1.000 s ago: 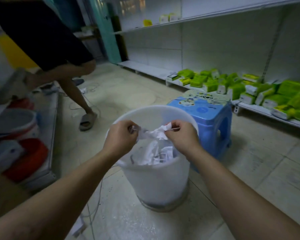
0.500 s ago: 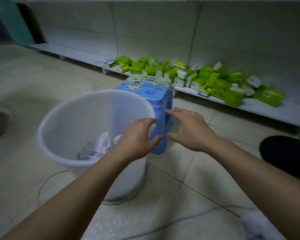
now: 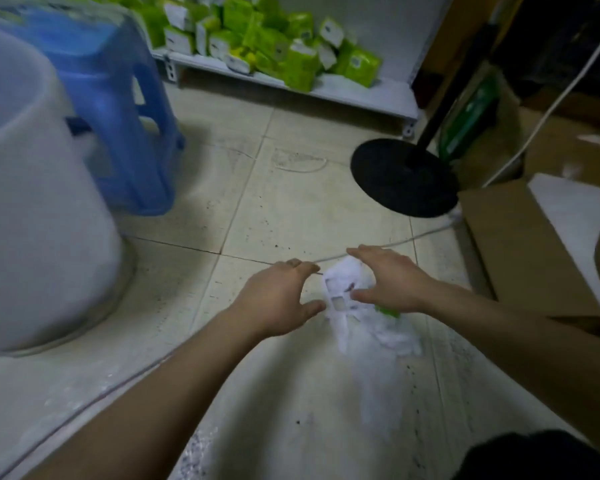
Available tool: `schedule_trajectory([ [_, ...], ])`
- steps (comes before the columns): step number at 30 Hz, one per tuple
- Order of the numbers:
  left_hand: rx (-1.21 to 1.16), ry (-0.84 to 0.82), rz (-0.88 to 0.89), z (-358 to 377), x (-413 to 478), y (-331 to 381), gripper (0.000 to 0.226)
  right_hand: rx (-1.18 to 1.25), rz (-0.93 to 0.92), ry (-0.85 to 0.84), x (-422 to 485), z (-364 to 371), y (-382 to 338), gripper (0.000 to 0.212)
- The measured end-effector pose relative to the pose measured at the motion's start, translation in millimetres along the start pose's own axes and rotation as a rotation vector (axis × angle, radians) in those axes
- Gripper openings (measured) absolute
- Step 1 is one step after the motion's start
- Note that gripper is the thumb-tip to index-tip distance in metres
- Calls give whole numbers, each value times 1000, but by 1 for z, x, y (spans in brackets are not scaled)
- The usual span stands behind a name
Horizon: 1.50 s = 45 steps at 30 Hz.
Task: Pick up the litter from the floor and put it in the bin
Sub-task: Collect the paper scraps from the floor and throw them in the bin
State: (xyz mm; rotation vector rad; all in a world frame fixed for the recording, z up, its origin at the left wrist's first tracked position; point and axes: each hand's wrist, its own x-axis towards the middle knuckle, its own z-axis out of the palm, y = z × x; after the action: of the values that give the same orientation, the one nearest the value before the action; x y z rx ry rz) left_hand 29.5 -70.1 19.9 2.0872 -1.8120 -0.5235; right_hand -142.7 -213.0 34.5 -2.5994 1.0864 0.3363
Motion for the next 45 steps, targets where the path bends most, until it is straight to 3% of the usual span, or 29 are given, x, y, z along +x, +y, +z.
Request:
schedule_trajectory([
  [4,-23,-173,-17,63,-4,18,60,136,66,-67,-20,57,42,77],
  [11,21,-389,-29,135,4,47,57,280,154,-27,-54,121,67,39],
  [16,25,-336,-92,160,-11,33,57,116,160,-204,-90,179,54,58],
  [20,88,-195,-67,162,-6,3,59,205,141,-65,-76,202,42,27],
  [23,147,-150,34,157,8,-4,62,311,110,-43,-67,193,40,8],
  [28,266,-329,164,165,24,4,60,563,260,132,-76,165,45,9],
  [32,352,-292,148,168,21,-7,37,717,369,185,-70,144,49,10],
  [35,121,-284,53,162,10,-19,26,758,343,126,-63,129,43,10],
  [37,-81,-280,-47,150,6,-23,31,748,293,73,-57,117,39,13],
  [40,-152,-242,-103,117,17,-24,36,704,194,46,-43,86,32,17],
  [43,-177,-93,-83,56,39,-21,12,588,81,101,-22,32,23,15],
  [45,-208,52,-84,1,52,-16,11,545,15,148,-6,-12,12,11],
])
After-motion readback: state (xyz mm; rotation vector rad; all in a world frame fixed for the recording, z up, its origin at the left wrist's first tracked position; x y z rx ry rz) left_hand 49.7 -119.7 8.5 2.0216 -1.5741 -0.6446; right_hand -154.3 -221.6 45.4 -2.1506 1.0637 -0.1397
